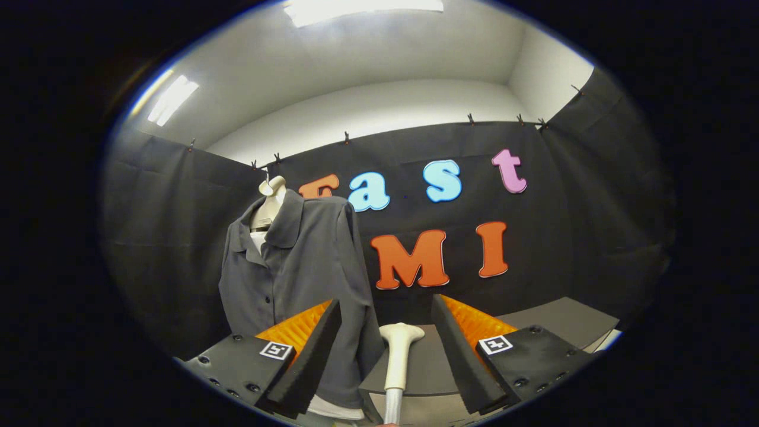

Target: Iron the clothes twice with a garment steamer, once on the left side and once on the right side.

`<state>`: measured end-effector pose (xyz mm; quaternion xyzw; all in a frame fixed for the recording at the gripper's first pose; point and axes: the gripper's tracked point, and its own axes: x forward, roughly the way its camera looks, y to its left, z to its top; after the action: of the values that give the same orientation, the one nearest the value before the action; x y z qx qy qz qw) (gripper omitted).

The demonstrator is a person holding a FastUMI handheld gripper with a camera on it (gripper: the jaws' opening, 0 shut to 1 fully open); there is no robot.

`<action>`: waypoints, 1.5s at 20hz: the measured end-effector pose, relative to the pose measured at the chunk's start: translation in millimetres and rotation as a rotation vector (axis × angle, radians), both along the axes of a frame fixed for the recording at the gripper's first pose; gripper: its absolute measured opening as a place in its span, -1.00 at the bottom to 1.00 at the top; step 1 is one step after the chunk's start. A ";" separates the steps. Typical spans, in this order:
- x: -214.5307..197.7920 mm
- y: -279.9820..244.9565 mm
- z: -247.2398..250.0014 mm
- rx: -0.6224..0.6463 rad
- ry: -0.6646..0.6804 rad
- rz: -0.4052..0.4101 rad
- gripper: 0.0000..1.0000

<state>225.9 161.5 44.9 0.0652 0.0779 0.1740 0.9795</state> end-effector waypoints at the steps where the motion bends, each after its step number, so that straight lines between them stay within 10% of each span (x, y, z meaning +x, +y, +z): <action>1: 17.1 6.5 -15.7 -0.003 0.054 0.007 0.97; 19: 117.2 36.1 -231.7 -0.297 0.534 0.057 0.97; 26: 117.4 38.6 -242.7 -0.167 0.558 0.090 0.22; 30: 112.5 34.8 -239.8 -0.079 0.564 0.101 0.17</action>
<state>338.4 196.3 -194.9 0.0688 0.3570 0.1943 0.9111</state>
